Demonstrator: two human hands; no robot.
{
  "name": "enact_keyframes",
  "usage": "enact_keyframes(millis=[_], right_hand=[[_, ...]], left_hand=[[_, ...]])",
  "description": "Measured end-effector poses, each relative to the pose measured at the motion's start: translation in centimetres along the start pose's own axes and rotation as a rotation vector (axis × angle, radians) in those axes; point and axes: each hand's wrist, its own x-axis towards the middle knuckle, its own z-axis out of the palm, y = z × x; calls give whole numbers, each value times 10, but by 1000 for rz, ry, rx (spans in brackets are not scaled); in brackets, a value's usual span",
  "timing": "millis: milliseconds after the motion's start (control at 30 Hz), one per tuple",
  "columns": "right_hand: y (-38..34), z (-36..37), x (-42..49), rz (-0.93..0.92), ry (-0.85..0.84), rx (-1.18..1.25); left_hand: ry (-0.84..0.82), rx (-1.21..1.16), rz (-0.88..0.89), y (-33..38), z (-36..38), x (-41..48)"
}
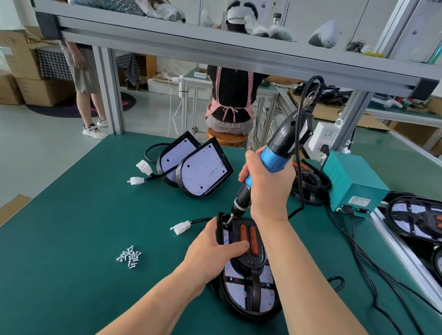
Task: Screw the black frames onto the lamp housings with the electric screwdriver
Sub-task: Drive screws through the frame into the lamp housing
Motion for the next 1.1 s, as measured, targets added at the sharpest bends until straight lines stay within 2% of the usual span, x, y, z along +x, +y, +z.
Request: enact_keyframes(millis=[200, 367, 600, 667, 767, 867, 1000, 1100], right_hand=[[1, -5, -1, -10, -26, 38], [-4, -16, -1, 73, 4, 104], [-44, -52, 26, 88, 264, 251], [-48, -77, 34, 220, 295, 135], [-39, -116, 34, 526, 226, -138], [-14, -139, 19, 682, 178, -276], [21, -151, 0, 687, 249, -317], [35, -162, -10, 602, 271, -710]], left_hand=[[11, 25, 15, 0, 0, -1], [-4, 52, 18, 2, -1, -5], [-16, 49, 19, 5, -2, -6], [-19, 37, 22, 6, -2, -7], [-30, 32, 23, 5, -2, -6], [-39, 31, 22, 6, -3, -5], [-38, 24, 16, 7, -2, -5], [-37, 29, 23, 7, -2, -6]])
